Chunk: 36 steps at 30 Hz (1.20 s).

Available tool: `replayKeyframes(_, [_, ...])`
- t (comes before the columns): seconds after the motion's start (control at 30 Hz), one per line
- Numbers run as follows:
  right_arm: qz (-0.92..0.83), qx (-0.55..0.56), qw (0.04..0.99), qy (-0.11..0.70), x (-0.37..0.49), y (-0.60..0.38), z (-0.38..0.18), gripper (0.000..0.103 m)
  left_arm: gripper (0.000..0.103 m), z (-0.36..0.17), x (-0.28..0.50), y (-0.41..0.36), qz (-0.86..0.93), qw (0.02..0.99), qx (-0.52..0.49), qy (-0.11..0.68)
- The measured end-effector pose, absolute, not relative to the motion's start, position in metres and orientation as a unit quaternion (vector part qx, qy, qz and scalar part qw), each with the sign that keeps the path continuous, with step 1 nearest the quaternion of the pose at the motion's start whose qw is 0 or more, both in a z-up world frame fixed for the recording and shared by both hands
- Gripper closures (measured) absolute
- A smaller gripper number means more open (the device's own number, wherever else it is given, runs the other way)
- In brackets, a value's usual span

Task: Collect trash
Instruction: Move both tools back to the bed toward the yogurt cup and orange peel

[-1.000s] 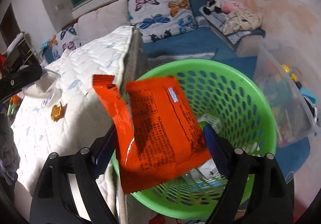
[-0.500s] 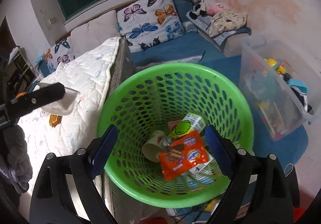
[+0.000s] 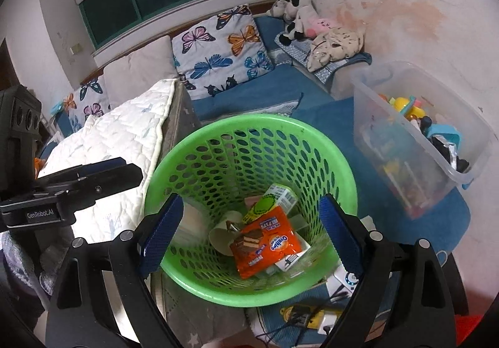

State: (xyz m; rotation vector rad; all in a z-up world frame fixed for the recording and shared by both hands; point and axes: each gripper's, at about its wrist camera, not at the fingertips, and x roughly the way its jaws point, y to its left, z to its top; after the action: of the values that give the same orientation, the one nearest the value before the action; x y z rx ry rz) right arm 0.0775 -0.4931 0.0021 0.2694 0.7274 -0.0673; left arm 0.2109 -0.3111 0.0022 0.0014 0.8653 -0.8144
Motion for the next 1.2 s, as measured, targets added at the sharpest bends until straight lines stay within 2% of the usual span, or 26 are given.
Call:
replayKeyframes(0.4, [-0.001, 0.124, 0.927, 0.354, 0.078, -0.465, 0.002, 0.015, 0.025, 0.009, 0.205, -0.268, -0.348, 0.854, 0.006, 0.386])
replayKeyframes(1.0, [0.093, 0.081, 0.921, 0.369, 0.118, -0.363, 0.000, 0.015, 0.025, -0.006, 0.237, -0.109, -0.179, 0.905, 0.005, 0.385])
replayKeyframes(1.2, [0.125, 0.065, 0.916, 0.375, 0.134, -0.325, -0.002, 0.015, 0.017, -0.022, 0.257, -0.059, -0.120, 0.910, 0.017, 0.396])
